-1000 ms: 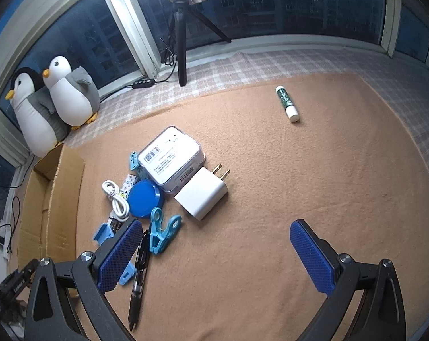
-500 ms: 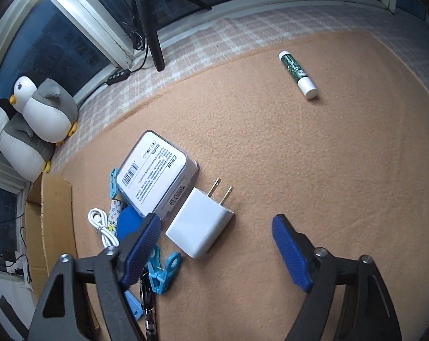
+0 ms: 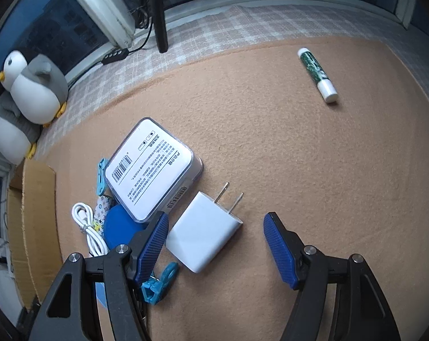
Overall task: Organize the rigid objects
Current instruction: 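Move the right tool to the white charger and close on it, then carry the white charger with the right tool into the box and release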
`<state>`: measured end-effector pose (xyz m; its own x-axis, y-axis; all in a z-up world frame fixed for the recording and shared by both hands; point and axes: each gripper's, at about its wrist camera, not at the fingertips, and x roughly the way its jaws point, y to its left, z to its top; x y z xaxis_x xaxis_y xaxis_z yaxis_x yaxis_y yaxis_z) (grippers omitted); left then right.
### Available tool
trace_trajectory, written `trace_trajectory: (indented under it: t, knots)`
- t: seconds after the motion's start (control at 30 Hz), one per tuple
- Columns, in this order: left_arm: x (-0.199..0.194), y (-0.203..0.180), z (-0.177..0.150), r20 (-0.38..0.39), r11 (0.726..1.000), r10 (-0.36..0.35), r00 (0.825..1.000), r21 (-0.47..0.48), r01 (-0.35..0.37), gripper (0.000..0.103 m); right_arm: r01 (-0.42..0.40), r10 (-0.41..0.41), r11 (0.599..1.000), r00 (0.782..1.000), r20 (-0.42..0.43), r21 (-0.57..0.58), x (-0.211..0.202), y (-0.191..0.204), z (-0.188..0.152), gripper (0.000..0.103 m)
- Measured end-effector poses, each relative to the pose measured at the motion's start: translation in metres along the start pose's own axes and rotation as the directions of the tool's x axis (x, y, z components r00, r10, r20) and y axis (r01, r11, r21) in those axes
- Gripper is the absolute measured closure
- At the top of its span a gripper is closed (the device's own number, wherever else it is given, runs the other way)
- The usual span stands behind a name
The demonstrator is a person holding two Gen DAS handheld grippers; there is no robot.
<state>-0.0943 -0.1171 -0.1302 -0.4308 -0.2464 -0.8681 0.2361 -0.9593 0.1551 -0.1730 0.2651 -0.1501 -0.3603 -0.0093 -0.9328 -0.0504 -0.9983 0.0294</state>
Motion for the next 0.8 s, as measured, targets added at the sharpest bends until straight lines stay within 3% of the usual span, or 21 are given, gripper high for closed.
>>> trace_trajectory:
  t: [0.17,0.23,0.53,0.8]
  knots:
    - [0.001,0.001,0.000,0.001,1.000,-0.003,1.000,-0.001,0.003,0.060,0.026,-0.028,0.997,0.999,-0.017,-0.066,-0.002,-0.001,0.001,0.066]
    - [0.001,0.001,0.001,0.002,1.000,-0.003,1.000,-0.004,0.003,0.060,0.027,-0.029,0.996,0.999,-0.021,-0.087,-0.004,-0.004,0.001,0.070]
    - [0.003,0.001,0.001,-0.001,1.000,-0.011,1.000,-0.011,0.011,0.060,0.004,-0.001,0.996,1.000,0.030,-0.091,-0.023,-0.010,-0.012,0.070]
    - [0.003,0.001,0.000,-0.002,1.000,-0.012,1.000,-0.013,0.012,0.059,-0.070,0.094,0.976,0.989,0.113,-0.205,-0.065,0.040,-0.024,0.070]
